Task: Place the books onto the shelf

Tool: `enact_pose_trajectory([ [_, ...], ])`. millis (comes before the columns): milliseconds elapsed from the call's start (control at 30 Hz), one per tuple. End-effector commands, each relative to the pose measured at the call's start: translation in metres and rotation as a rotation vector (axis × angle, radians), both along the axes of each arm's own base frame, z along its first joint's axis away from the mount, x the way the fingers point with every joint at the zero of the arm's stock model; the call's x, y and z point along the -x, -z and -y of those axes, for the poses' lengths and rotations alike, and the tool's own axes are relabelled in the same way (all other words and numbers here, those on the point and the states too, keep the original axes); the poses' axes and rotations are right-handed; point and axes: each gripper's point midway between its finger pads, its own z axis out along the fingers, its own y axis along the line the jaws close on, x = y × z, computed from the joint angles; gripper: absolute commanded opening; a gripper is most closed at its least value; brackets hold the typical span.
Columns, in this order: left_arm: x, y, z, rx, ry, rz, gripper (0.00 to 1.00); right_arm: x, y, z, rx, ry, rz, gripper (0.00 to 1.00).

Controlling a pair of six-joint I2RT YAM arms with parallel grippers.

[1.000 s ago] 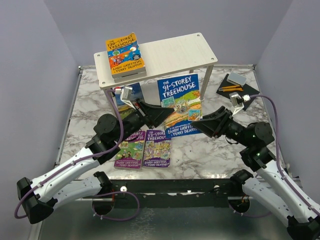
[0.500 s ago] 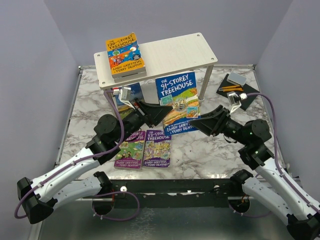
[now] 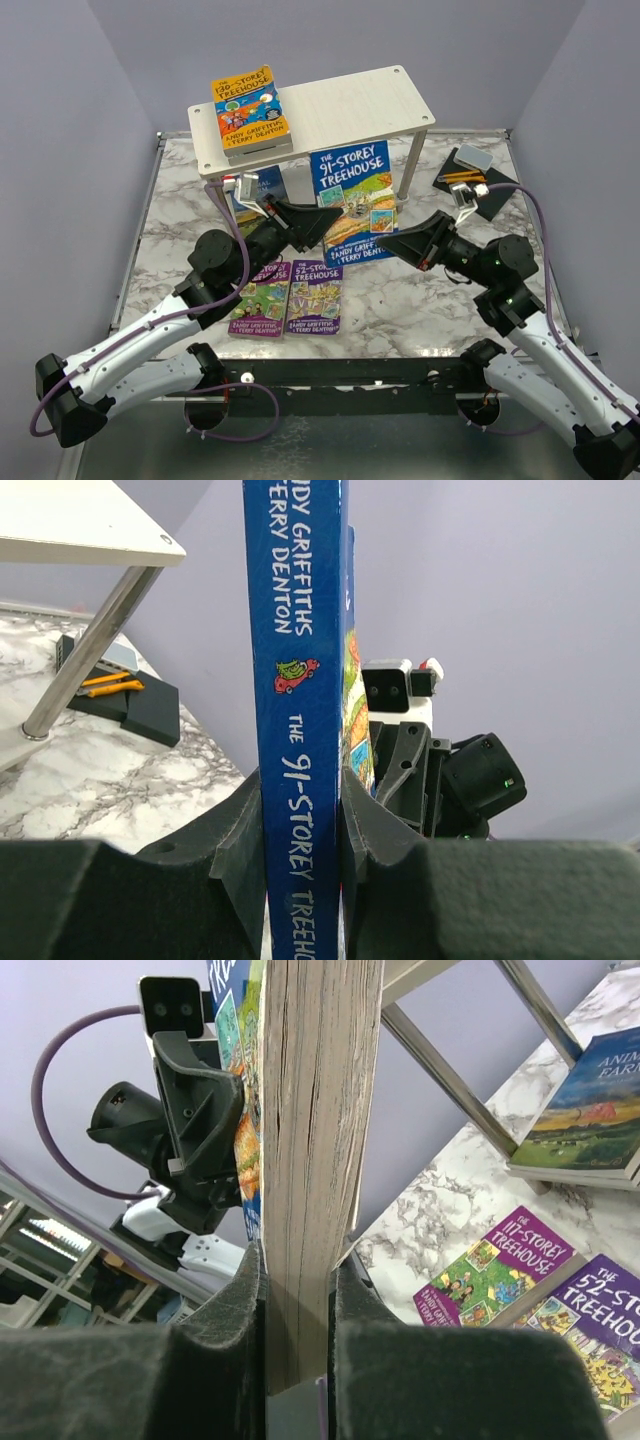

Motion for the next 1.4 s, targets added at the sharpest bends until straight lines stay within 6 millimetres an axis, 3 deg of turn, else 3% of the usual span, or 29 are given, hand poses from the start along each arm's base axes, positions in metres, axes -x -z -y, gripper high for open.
enact_pose_trajectory([
  [0, -0.007, -0.017, -0.009, 0.059, -0.061, 0.055, 0.00, 0.009, -0.025, 0.000, -0.049, -0.032, 0.049, 0.01],
  [167, -0.010, -0.008, -0.010, 0.032, -0.079, 0.037, 0.03, 0.008, -0.034, 0.003, -0.063, -0.009, 0.068, 0.01],
  [267, -0.015, 0.002, -0.013, -0.001, -0.109, 0.013, 0.28, 0.005, -0.040, 0.004, -0.056, 0.011, 0.084, 0.01],
  [300, -0.016, 0.004, -0.015, -0.009, -0.122, 0.006, 0.44, 0.004, -0.043, 0.004, -0.053, 0.019, 0.092, 0.01],
  [467, -0.022, 0.016, -0.026, -0.084, -0.188, -0.009, 0.77, -0.005, -0.060, 0.004, -0.031, 0.054, 0.126, 0.00],
  [633, -0.024, 0.024, -0.046, -0.190, -0.272, -0.017, 0.98, -0.020, -0.076, 0.002, 0.011, 0.102, 0.149, 0.01],
  [1000, -0.007, 0.066, -0.103, -0.463, -0.390, -0.038, 0.99, -0.084, -0.107, -0.018, 0.167, 0.199, 0.120, 0.01],
  [1233, 0.004, 0.091, -0.125, -0.610, -0.399, -0.045, 0.99, -0.125, -0.120, -0.038, 0.269, 0.206, 0.077, 0.01],
  [1367, 0.010, 0.099, -0.127, -0.653, -0.376, -0.029, 0.99, -0.146, -0.127, -0.044, 0.295, 0.225, 0.061, 0.01],
])
